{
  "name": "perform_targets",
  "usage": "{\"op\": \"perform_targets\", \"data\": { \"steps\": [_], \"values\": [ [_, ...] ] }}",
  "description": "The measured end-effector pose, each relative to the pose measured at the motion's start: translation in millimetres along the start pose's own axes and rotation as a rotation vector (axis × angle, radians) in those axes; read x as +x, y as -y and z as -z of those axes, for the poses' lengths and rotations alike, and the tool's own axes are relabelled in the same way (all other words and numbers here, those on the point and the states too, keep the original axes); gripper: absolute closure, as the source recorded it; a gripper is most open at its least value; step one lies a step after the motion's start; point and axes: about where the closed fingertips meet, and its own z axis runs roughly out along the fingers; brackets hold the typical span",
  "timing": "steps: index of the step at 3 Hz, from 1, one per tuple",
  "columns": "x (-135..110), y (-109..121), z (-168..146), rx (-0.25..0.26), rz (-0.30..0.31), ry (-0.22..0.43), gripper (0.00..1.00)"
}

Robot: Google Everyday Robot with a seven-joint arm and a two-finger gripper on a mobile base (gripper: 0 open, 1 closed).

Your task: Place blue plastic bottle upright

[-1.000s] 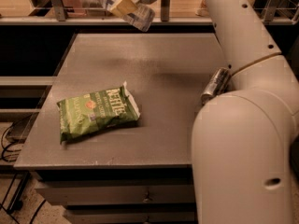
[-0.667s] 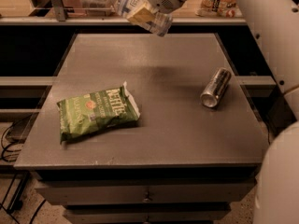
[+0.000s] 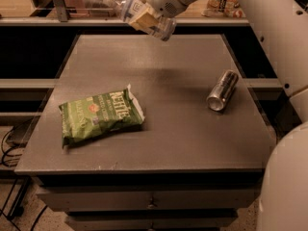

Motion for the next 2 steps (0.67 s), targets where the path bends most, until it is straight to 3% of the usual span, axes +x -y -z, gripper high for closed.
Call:
{"op": "perform_targets", "data": {
  "steps": [1,2],
  "values": [
    [-0.1,-5.7,-0.5,0.015,0.021,0.06,1.0],
    [-2.0,-12.8,6.3,0.067,0.046,0.154,1.0]
  ]
}}
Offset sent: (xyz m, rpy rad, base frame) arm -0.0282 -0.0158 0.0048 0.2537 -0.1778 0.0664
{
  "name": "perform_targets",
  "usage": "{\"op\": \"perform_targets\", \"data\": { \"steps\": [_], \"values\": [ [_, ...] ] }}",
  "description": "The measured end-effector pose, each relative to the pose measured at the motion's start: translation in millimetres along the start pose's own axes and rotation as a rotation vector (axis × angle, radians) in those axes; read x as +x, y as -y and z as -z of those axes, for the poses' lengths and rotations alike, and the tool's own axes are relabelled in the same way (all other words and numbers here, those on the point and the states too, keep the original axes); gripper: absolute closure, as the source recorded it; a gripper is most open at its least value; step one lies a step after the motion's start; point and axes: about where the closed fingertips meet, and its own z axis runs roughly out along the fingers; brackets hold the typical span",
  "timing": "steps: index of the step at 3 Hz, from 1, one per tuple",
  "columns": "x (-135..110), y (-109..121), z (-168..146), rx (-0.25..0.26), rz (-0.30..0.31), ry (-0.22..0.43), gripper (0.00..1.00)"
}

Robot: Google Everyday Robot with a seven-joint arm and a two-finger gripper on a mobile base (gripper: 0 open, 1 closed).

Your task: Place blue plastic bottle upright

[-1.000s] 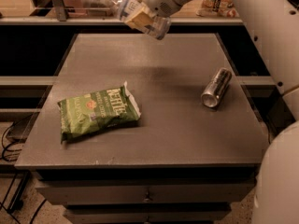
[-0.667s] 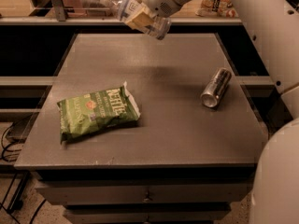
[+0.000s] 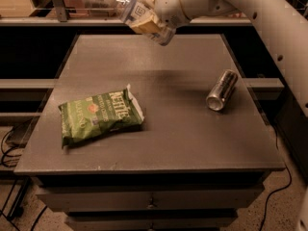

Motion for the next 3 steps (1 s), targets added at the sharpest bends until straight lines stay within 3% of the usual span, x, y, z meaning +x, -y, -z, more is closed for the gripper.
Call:
{"op": "perform_targets", "data": {
  "steps": [3],
  "values": [
    [-3,-13,30,0.172,-0.068,0.281,1.0]
  ]
}}
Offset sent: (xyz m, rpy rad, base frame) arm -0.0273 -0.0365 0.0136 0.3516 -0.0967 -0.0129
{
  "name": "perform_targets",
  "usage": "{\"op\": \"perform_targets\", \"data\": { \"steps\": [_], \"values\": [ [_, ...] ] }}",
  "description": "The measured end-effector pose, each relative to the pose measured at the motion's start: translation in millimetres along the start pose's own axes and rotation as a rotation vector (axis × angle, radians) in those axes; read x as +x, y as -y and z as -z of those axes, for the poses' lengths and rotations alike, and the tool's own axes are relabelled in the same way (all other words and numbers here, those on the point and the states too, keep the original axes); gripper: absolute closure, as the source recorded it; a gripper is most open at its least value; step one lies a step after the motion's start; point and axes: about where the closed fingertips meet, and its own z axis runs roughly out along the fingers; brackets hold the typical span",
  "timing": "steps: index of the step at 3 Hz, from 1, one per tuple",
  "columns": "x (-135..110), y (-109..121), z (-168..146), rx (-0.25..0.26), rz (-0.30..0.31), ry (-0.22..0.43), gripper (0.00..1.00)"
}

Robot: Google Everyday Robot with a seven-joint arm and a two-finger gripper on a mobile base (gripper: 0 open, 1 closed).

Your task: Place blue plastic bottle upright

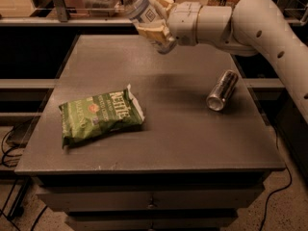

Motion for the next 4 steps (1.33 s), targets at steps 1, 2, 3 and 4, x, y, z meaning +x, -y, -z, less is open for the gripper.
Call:
{"op": "perform_targets", "data": {
  "steps": [1,2,3,4],
  "values": [
    [-4,-4,-4,0.04,-0.038,0.066,1.0],
    [-8,-8,-18,0.069,-0.068,0.121,1.0],
    [-12,-14,-50,0.12,-0.124,0.145,1.0],
    [-12,-15,-52,0.117,-0.131,0.149,1.0]
  ]
}}
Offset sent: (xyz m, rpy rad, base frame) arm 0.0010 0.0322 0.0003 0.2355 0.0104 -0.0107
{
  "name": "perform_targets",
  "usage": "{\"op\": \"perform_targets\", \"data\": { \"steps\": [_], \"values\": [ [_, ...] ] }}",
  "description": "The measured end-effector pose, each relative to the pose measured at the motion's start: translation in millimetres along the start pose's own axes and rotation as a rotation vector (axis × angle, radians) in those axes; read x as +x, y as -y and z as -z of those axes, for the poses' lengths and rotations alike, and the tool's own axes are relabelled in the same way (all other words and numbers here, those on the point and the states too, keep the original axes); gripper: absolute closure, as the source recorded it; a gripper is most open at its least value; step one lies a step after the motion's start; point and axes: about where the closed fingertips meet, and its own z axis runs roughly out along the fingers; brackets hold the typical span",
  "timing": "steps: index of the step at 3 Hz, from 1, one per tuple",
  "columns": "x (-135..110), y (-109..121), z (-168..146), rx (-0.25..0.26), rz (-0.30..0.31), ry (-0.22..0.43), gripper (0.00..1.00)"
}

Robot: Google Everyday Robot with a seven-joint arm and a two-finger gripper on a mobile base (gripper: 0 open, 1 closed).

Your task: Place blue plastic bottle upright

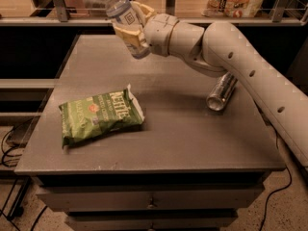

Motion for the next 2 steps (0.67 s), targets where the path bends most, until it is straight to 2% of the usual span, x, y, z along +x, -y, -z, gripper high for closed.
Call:
{"op": "perform_targets", "data": {
  "steps": [1,2],
  "values": [
    [-1,-6,-15,-0.017,-0.031,0.048,1.0],
    [2,-18,-40,-0.046,-0.1,0.12,1.0]
  ]
}}
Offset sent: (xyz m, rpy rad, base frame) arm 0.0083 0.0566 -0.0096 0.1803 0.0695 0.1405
